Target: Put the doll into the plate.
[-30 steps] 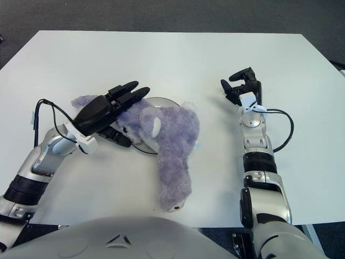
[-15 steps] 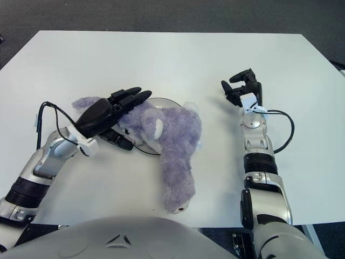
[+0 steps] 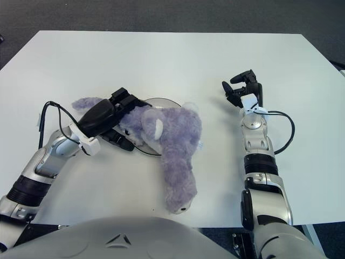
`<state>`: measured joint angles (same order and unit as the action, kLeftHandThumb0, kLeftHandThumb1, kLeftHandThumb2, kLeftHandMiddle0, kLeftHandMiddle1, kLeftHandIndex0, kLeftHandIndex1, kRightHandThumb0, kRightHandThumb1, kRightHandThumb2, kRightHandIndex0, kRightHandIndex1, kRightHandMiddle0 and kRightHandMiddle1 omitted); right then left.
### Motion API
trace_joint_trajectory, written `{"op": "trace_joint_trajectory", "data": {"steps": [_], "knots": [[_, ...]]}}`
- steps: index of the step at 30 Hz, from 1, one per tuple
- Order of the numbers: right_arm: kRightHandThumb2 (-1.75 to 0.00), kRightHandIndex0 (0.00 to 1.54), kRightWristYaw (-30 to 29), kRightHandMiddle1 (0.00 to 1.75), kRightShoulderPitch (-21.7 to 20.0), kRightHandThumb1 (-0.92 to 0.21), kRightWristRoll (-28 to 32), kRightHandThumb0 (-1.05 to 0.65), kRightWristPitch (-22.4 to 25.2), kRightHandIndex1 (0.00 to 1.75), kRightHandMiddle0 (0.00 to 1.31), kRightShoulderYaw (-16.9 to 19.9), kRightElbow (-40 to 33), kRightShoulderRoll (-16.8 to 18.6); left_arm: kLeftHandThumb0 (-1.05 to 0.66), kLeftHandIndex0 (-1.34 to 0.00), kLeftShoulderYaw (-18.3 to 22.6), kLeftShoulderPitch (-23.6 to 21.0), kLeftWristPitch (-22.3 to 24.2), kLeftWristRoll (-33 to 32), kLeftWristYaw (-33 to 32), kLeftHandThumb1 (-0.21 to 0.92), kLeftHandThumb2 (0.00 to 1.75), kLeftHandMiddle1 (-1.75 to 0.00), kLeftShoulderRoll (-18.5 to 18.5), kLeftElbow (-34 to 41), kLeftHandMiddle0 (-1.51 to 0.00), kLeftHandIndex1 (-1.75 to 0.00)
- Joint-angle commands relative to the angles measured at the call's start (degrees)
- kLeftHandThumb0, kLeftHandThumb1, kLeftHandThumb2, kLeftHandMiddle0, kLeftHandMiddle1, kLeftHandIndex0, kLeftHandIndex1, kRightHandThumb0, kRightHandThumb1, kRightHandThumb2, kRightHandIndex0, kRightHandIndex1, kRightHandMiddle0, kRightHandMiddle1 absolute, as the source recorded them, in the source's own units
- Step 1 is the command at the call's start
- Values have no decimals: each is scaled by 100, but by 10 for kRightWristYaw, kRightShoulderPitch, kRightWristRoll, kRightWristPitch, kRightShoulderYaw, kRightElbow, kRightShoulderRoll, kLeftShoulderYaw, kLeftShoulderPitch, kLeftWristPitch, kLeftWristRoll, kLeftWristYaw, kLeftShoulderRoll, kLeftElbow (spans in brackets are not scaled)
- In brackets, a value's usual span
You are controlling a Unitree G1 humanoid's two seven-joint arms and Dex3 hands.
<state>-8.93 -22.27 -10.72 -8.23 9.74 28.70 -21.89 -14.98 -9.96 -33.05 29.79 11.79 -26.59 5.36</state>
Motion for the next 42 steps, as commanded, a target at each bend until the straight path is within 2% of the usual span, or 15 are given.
{"op": "trace_joint_trajectory", "data": {"steps": [1, 7, 16, 23, 32, 42], "knots": [[-49, 83, 4, 171, 7, -92, 6, -35, 6, 86, 22, 5, -7, -11, -5, -20, -9, 4, -6, 10, 7, 92, 3, -175, -9, -24, -42, -174], [-49, 83, 6, 171, 8, -92, 7, -35, 7, 86, 22, 4, -6, -12, -4, -30, -7, -1, -15, 11, -7, 92, 4, -175, -5, -38, -54, -175], [-48, 83, 18, 170, 12, -92, 7, -35, 16, 87, 23, -2, -10, -13, -3, -37, 8, -37, -29, 42, -74, 92, 4, -175, 11, -82, -60, -175], [-48, 83, 24, 170, 16, -92, 4, -35, 20, 88, 24, -7, -8, -13, -6, -49, 14, -60, -38, 51, -119, 92, 2, -175, 28, -98, -74, -175], [-47, 82, 29, 169, 18, -92, 1, -35, 21, 88, 24, -15, -7, -17, -10, -54, 20, -88, -35, 65, -143, 92, 1, -175, 33, -115, -79, -175], [-47, 83, 40, 169, 19, -92, -2, -35, 37, 88, 24, -26, -11, -22, -12, -58, 26, -133, -9, 89, -176, 92, 1, -175, 45, -130, -82, -175]]}}
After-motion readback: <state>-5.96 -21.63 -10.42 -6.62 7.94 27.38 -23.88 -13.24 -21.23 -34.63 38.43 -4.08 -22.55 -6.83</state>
